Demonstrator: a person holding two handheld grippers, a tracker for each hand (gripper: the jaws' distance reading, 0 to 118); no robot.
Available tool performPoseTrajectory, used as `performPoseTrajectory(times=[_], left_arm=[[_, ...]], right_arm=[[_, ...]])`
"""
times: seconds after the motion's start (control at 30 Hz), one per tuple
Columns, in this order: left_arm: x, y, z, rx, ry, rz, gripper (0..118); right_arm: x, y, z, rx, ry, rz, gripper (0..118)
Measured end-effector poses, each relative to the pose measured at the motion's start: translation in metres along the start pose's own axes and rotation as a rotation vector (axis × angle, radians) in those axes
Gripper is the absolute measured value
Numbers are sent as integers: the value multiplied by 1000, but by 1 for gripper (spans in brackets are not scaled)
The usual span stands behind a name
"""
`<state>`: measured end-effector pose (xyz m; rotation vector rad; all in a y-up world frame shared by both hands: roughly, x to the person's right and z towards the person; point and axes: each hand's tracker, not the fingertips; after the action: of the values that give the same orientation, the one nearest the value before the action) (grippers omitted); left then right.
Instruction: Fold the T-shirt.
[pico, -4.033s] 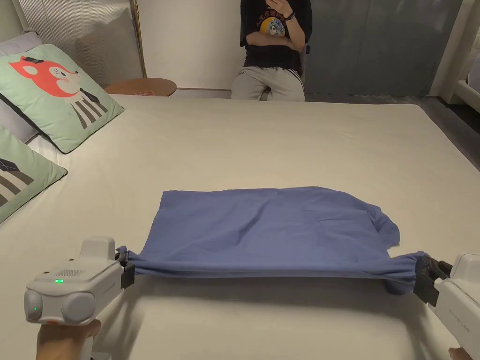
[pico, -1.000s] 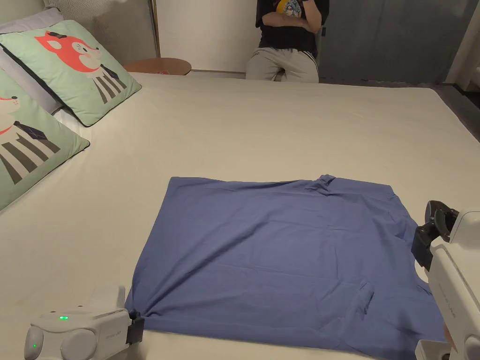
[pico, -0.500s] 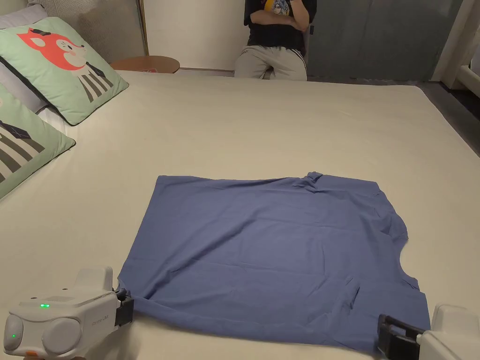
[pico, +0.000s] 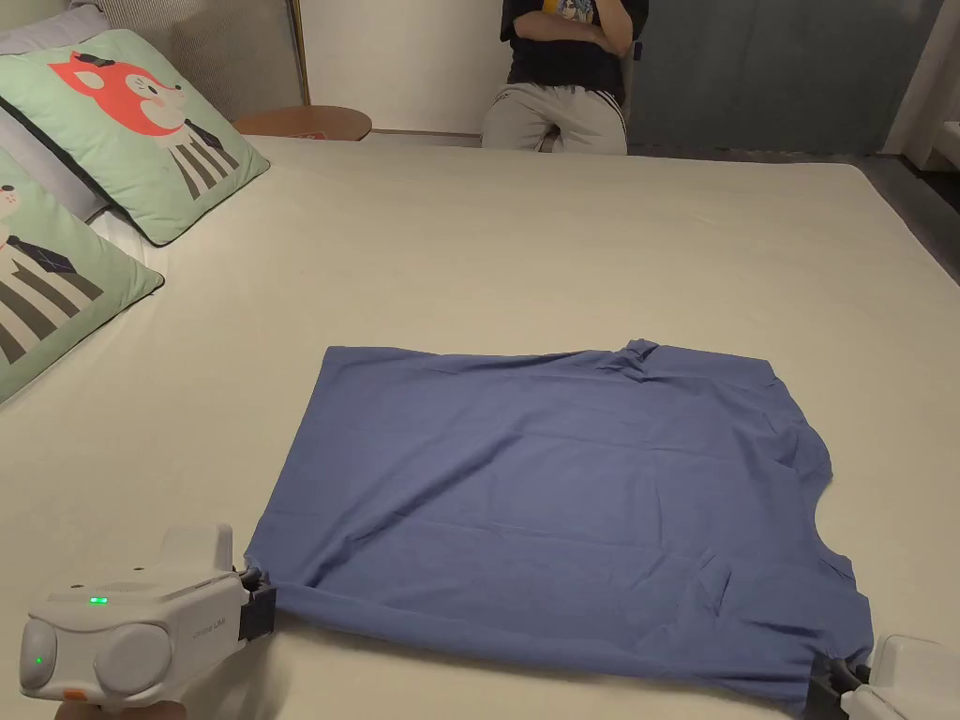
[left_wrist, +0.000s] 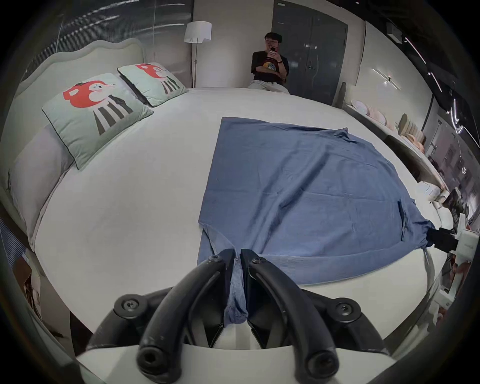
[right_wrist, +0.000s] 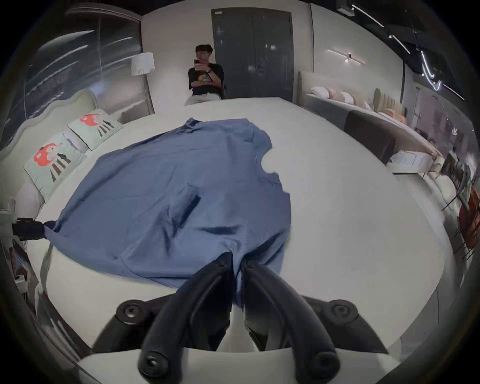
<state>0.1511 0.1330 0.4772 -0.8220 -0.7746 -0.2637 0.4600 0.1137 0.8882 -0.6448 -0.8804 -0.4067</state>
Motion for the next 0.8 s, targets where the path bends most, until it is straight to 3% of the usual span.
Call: performPoseTrajectory(times=[0.43, 0.8], left_arm=[[19, 100, -19, 147, 22, -1, 3], [30, 149, -130, 4, 70, -51, 3]], right_arm=[[-15, 121, -31, 194, -9, 48, 6], [-23, 172, -144, 59, -61, 113, 6]])
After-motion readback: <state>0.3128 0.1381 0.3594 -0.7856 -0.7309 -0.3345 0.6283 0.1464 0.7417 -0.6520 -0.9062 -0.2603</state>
